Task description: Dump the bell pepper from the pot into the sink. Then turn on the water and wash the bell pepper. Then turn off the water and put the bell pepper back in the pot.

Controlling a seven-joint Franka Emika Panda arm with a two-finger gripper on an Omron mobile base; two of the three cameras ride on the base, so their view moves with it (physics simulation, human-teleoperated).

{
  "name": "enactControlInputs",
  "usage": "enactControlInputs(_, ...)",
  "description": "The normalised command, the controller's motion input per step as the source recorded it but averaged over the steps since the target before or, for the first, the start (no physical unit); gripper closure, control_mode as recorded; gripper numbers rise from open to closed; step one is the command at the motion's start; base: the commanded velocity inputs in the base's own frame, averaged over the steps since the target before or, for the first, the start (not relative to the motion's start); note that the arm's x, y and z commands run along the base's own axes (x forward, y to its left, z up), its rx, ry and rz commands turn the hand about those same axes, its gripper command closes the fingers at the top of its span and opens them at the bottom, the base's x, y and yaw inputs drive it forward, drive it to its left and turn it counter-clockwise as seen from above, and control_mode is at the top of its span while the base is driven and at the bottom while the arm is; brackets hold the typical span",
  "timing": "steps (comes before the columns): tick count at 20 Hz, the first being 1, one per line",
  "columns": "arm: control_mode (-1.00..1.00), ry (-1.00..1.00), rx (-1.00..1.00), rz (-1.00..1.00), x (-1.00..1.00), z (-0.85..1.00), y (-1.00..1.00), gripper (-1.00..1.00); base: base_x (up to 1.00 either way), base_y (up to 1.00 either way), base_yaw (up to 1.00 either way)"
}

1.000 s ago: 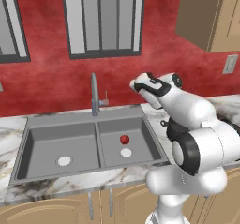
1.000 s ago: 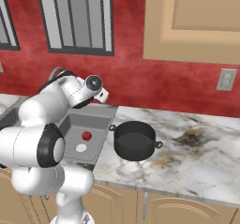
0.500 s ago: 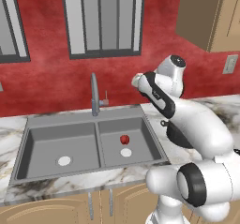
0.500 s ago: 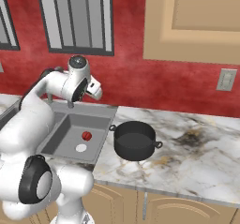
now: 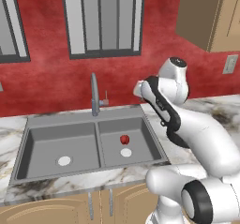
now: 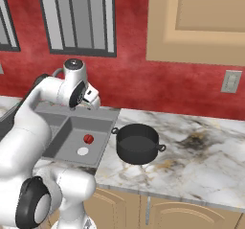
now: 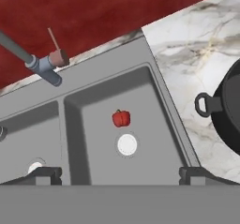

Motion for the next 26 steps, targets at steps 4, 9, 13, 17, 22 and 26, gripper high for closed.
enactControlInputs(4,-1.00,0.00,0.00,0.03,-0.33,-0.46,0.00,-1.00,0.00,0.00,0.00)
enactControlInputs(9,-1.00,0.00,0.00,0.05,-0.17,-0.59,0.10,-1.00,0.00,0.00,0.00)
enactControlInputs(13,-1.00,0.00,0.00,0.06,0.00,-0.51,0.15,-1.00,0.00,0.00,0.00)
enactControlInputs(17,-1.00,0.00,0.00,0.07,0.03,-0.29,0.20,-1.00,0.00,0.00,0.00)
enactControlInputs(22,-1.00,0.00,0.00,0.01,0.20,-0.07,0.16,-1.00,0.00,0.00,0.00)
enactControlInputs(26,-1.00,0.00,-0.02,0.00,0.32,-0.01,0.04,-1.00,0.00,0.00,0.00)
